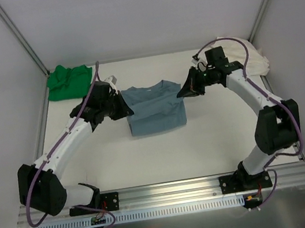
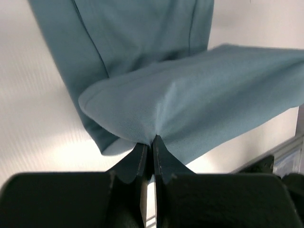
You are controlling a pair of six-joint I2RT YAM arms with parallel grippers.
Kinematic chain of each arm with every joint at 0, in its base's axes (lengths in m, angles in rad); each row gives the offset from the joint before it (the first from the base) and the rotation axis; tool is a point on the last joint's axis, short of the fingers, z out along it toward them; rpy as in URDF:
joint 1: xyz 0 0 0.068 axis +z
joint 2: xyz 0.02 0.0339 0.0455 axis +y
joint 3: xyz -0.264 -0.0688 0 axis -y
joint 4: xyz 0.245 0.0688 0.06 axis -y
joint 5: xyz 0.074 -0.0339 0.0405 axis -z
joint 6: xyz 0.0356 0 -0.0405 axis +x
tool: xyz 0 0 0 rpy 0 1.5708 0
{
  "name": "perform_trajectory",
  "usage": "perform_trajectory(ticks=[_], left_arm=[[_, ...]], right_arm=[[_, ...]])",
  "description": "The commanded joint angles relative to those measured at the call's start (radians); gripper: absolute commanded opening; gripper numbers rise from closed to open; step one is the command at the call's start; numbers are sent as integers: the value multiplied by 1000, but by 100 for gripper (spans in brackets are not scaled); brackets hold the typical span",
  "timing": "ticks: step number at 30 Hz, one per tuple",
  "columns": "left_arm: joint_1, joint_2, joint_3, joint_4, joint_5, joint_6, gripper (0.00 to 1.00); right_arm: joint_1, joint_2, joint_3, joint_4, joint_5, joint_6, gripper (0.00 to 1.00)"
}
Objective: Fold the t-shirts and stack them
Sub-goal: Fold the long partially folded tshirt into a neat square
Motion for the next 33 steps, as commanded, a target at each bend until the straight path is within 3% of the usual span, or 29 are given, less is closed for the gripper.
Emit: perform_trajectory(ticks=[1, 9, 10, 11, 12, 13, 14, 16, 19, 25, 30, 33], left_arm=[[92, 96, 122, 24, 93, 82, 0], [214, 506, 495, -2, 210, 75, 0], [230, 556, 542, -14, 233, 73, 10], [238, 612, 652, -42, 247, 69, 26], [243, 724, 713, -72, 245, 64, 45], [250, 769, 768, -97, 227, 65, 86], [253, 806, 826, -100, 198, 50, 97], [266, 852, 831, -50, 148, 14, 99], [270, 814, 772, 55, 86, -7, 99], [270, 584, 539, 203, -34, 16, 99], [270, 440, 417, 308, 81, 6, 99], [270, 487, 483, 307, 193, -45, 99]], right_arm=[[-40, 121, 178, -44, -45, -35, 0], [-68, 574, 599, -22, -107, 60, 0], [-71, 627, 654, -22, -115, 86, 0], [-71, 679, 712, -24, -129, 101, 2], [-72, 784, 836, -16, -137, 112, 13], [-74, 831, 894, -2, -135, 136, 69], [-75, 869, 942, 14, -123, 147, 95], [-91, 928, 998, 108, -134, 207, 99], [-104, 870, 912, 206, -138, 215, 99], [-104, 658, 728, 116, -39, 28, 99], [-81, 543, 680, 101, -60, 37, 99], [-57, 577, 729, 102, -74, 73, 100]])
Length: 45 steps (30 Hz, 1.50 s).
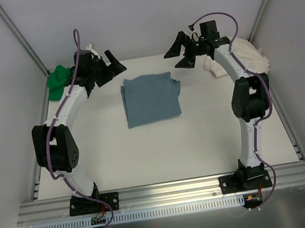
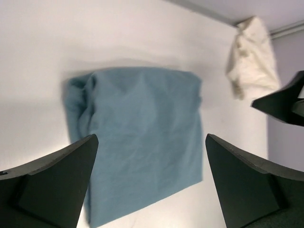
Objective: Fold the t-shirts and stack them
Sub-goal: Fold the long partially folded tshirt into a neat square
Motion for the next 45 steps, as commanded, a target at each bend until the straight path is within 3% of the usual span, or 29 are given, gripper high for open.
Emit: perform_trajectory(ticks=[1, 5, 12, 18, 23, 29, 34, 39, 42, 45], left_arm=[[0, 70, 66, 74, 142, -61, 99], [0, 234, 175, 82, 301, -133, 99], [3, 465, 246, 163, 389, -270, 99], [5, 541, 243, 203, 351, -267, 99], [6, 515, 195, 177, 242, -170, 99], [8, 325, 91, 212, 175, -77, 99], [8, 49, 34, 243, 201, 4, 99], [16, -113, 27, 25, 191, 142, 99], [20, -207, -125, 11, 251, 135, 99], [-1, -392, -408, 89, 326, 26, 99]], right_arm=[[39, -1, 84, 10, -45, 21, 99], [69, 177, 210, 47, -102, 104, 99], [78, 350, 247, 181, -161, 241, 99], [80, 377, 160, 254, -170, 259, 99], [82, 340, 39, 277, -156, 200, 100], [80, 213, -55, 193, -112, 71, 99], [83, 39, -54, 39, -58, -38, 99], [88, -173, -43, -165, 6, -146, 99], [130, -269, -90, -280, 54, -181, 100], [238, -304, -112, -469, 228, -283, 99]])
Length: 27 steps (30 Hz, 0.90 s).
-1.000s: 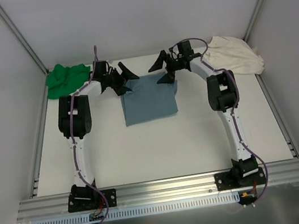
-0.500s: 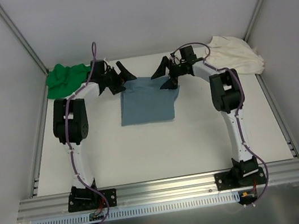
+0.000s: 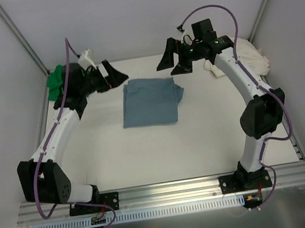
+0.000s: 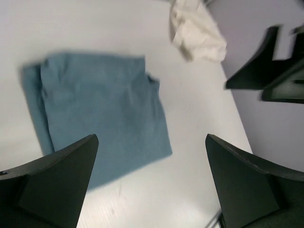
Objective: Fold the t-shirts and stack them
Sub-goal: Fold the long partially folded tshirt into a neat square
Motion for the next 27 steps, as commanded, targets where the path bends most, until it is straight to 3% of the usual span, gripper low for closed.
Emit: perform_trajectory(ticks=[1, 4, 8, 13, 19, 22, 24, 27], left_arm=[[-29, -124, -265, -47, 71, -45, 99], [-152, -287, -362, -149, -69, -19, 99], [-263, -424, -397, -288, -204, -32, 99], [-350, -564, -440, -369, -270, -60, 99], [-376, -644, -527, -349, -262, -109, 99], [-389, -664, -554, -340, -265, -129, 99], [-392, -670, -551, -346, -270, -131, 99], [-392, -684, -529, -371, -288, -112, 99]], right_arm=[[143, -27, -27, -312, 231, -146, 100], [336, 57, 105, -493, 512, -195, 100], [439, 199, 166, -566, 749, -163, 100], [453, 310, 193, -511, 813, -123, 99], [397, 511, 429, -530, 819, -109, 100], [361, 563, 471, -527, 788, -92, 100], [344, 585, 438, -520, 779, -81, 99], [324, 523, 236, -436, 788, -74, 99]])
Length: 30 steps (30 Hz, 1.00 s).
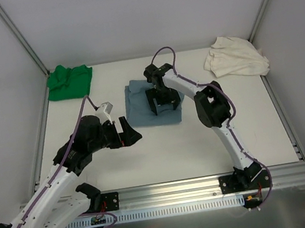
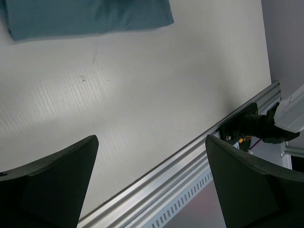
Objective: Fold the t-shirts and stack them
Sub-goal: Fold the long partially folded tshirt into a neat square
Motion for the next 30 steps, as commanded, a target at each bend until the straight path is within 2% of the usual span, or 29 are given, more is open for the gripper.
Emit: perform_trajectory(ticks=[1, 3, 4, 8, 12, 20, 25, 30], left_arm=[[-9, -29, 35, -22, -38, -1, 99], [-10, -24, 56, -35, -43, 11, 99], [-9, -20, 62, -41, -43, 10, 99], [-9, -21, 53, -27, -40, 4, 99], [-9, -14, 32, -15, -43, 4, 99], [-9, 3, 3, 11, -48, 2, 99], [-9, 14, -8, 33, -54, 8, 99], [-11, 48, -8, 63, -40, 13, 99]], right_arm=[[-21, -62, -234, 44, 27, 36, 100], [-37, -152, -364, 119, 36, 45, 99], [-58, -181, -480, 140, 38, 54, 99], [-136, -321, -692, 231, 58, 47, 99], [-222, -430, -770, 242, 104, 1, 99], [-210, -570, -695, 145, 174, -65, 99], [-81, -619, -529, 46, 163, -44, 99], [73, -527, -370, -34, 177, 7, 99]])
